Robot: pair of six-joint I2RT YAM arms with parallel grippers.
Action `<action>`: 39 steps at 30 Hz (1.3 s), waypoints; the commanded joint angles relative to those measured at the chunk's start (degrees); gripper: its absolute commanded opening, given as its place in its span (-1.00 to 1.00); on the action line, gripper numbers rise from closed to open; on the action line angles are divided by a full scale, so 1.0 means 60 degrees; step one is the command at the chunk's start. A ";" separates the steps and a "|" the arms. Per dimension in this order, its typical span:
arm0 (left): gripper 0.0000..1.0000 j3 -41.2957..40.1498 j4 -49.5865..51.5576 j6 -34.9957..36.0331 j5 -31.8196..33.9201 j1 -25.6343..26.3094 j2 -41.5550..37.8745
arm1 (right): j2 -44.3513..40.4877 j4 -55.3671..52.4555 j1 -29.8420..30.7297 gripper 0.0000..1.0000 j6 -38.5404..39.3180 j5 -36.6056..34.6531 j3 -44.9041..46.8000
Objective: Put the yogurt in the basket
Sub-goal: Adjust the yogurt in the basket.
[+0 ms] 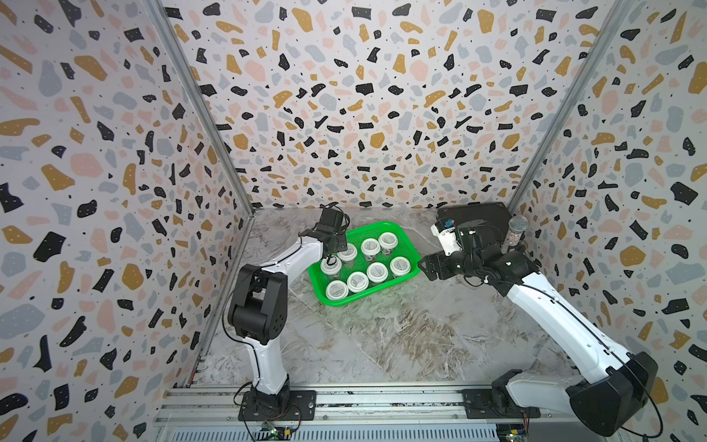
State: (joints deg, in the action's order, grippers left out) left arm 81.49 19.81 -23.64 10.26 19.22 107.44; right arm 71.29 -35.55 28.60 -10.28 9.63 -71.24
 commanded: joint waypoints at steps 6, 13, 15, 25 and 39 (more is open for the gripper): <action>-0.88 0.0396 0.0174 -0.0032 -0.0087 -0.0065 0.0483 | -0.0196 -0.0169 -0.0044 0.75 -0.0031 0.0000 0.0081; -0.88 0.1034 0.0311 0.0094 0.0161 -0.0127 0.1000 | -0.0353 -0.0227 -0.0053 0.75 0.0014 0.0051 0.0195; -0.88 0.1150 0.0358 0.0110 0.0208 -0.0142 0.1099 | -0.0353 -0.0238 -0.0064 0.75 0.0022 0.0010 0.0248; -0.86 0.1530 0.0471 0.0262 -0.0256 -0.0228 0.1597 | -0.0251 -0.0293 -0.0064 0.75 0.0068 0.0021 0.0319; -0.86 0.1121 0.0437 0.0234 -0.0846 -0.0245 0.1306 | -0.0288 -0.0358 -0.0063 0.76 0.0070 -0.0163 0.0469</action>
State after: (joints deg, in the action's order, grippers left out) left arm 89.56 22.76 -22.70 5.37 18.04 117.82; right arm 70.81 -36.12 28.45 -10.15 9.39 -68.60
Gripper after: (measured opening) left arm 0.072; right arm 0.877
